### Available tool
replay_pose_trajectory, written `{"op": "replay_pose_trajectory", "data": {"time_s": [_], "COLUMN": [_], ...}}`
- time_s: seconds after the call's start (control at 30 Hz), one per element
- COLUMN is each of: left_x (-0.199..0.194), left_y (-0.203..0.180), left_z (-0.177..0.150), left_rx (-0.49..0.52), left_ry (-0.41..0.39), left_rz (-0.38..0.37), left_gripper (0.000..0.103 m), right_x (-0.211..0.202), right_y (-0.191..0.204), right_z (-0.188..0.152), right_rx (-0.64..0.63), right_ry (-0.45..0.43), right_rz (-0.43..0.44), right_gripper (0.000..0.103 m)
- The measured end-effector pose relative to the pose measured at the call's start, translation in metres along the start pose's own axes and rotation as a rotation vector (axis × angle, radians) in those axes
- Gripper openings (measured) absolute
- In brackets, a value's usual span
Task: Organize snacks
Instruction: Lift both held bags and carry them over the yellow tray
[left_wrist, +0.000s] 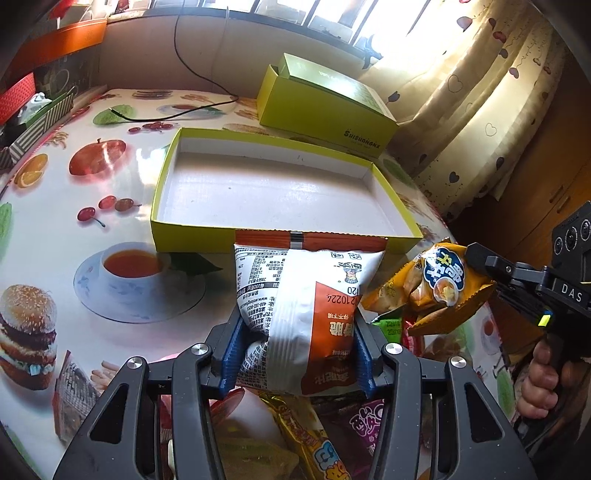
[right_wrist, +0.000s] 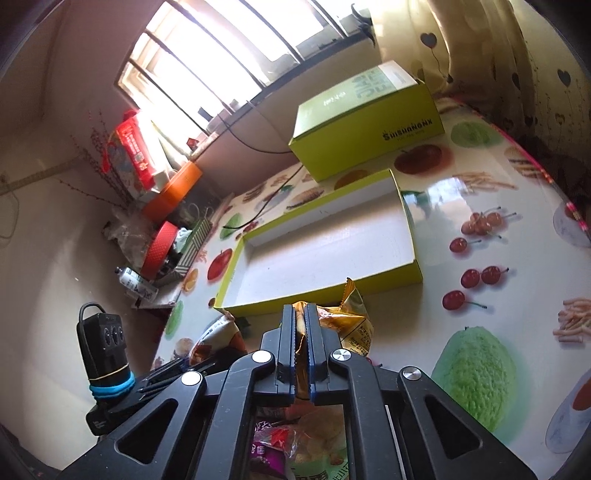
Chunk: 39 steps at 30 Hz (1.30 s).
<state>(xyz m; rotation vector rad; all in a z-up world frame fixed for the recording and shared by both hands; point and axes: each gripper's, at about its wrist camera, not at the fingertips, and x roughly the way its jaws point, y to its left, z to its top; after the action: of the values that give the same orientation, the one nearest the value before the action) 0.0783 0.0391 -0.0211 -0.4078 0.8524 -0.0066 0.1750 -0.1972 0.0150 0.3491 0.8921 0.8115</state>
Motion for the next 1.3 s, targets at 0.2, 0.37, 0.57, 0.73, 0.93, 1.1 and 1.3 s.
{"op": "replay_pose_trajectory", "data": {"time_s": [0.2, 0.37, 0.57, 0.73, 0.93, 1.1, 1.3], "left_x": [-0.012, -0.019, -0.026, -0.027, -0.013, 0.001, 0.022], "left_y": [-0.003, -0.006, -0.01, -0.008, 0.0, 0.007, 0.014], "left_z": [0.003, 0.008, 0.022, 0.037, 0.057, 0.069, 0.082], "left_rx": [0.012, 0.028, 0.058, 0.077, 0.087, 0.091, 0.098], "left_ry": [-0.026, -0.044, -0.074, -0.089, -0.082, -0.065, -0.041], "left_rz": [-0.01, -0.01, 0.005, 0.025, 0.055, 0.078, 0.108], "left_gripper": [0.05, 0.05, 0.05, 0.05, 0.05, 0.05, 0.05], "right_x": [-0.005, -0.006, 0.0, 0.01, 0.024, 0.04, 0.064], "right_y": [0.01, 0.018, 0.02, 0.018, 0.016, 0.011, -0.008], "right_z": [0.007, 0.018, 0.031, 0.044, 0.059, 0.07, 0.077], "right_rx": [-0.052, -0.094, -0.107, -0.101, -0.094, -0.084, -0.048], "right_ry": [-0.017, -0.034, -0.043, -0.052, -0.054, -0.047, -0.012], "right_rz": [-0.015, -0.026, -0.024, -0.021, -0.004, 0.011, 0.038], "right_gripper": [0.005, 0.005, 0.005, 0.005, 0.005, 0.005, 0.005]}}
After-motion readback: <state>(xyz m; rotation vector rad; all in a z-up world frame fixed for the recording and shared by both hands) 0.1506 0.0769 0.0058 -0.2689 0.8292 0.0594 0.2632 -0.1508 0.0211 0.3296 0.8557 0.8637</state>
